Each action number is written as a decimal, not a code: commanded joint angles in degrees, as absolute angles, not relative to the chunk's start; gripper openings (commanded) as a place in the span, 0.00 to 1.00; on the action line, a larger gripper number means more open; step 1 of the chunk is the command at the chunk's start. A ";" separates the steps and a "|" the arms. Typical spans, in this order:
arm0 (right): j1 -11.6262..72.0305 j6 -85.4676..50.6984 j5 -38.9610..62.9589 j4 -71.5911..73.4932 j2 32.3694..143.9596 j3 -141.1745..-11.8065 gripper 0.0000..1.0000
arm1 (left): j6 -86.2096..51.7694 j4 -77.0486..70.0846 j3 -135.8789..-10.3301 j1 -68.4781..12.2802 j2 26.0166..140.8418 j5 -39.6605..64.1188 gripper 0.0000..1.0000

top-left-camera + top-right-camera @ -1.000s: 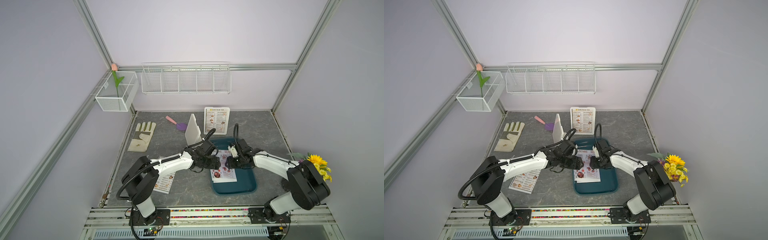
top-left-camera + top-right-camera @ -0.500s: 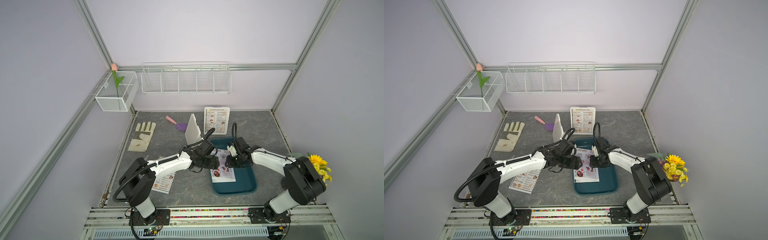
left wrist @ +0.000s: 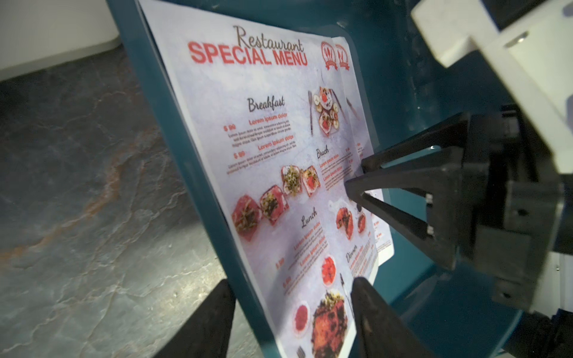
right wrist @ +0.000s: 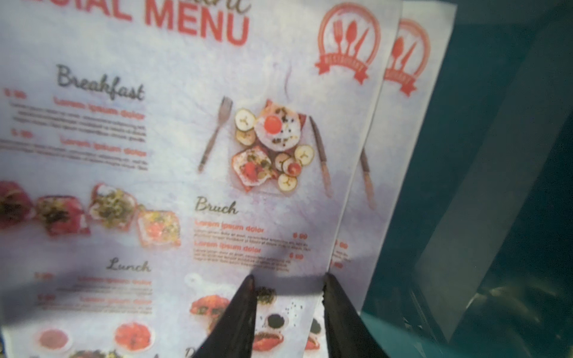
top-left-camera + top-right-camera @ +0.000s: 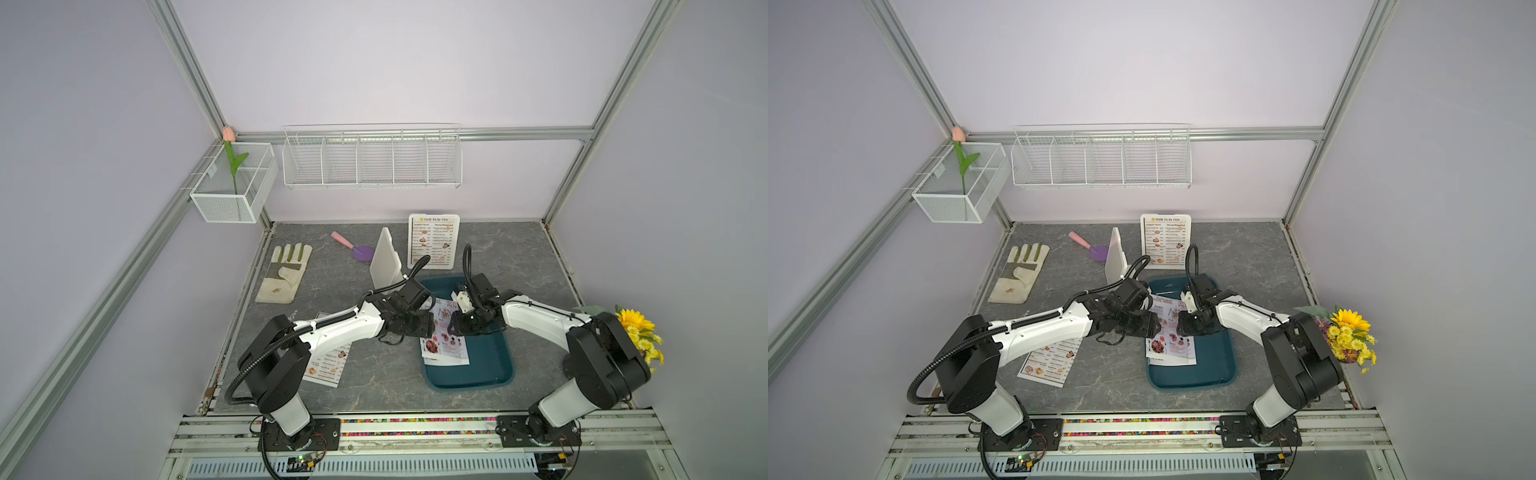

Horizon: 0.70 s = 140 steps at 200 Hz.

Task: Replace the menus in the menu holders
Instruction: Pick up the menu from the storage box.

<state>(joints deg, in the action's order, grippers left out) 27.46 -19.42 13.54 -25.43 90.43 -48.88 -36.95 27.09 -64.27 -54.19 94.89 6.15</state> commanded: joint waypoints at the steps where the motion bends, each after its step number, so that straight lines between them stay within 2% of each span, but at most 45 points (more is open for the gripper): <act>1: 27.73 -18.44 14.97 -25.84 89.77 -48.99 0.39 | -37.49 27.33 -65.83 -54.57 94.89 4.47 0.57; 140: 27.95 -19.34 18.81 -22.24 90.01 -47.59 0.39 | -39.74 27.98 -64.16 -54.76 96.79 2.00 0.44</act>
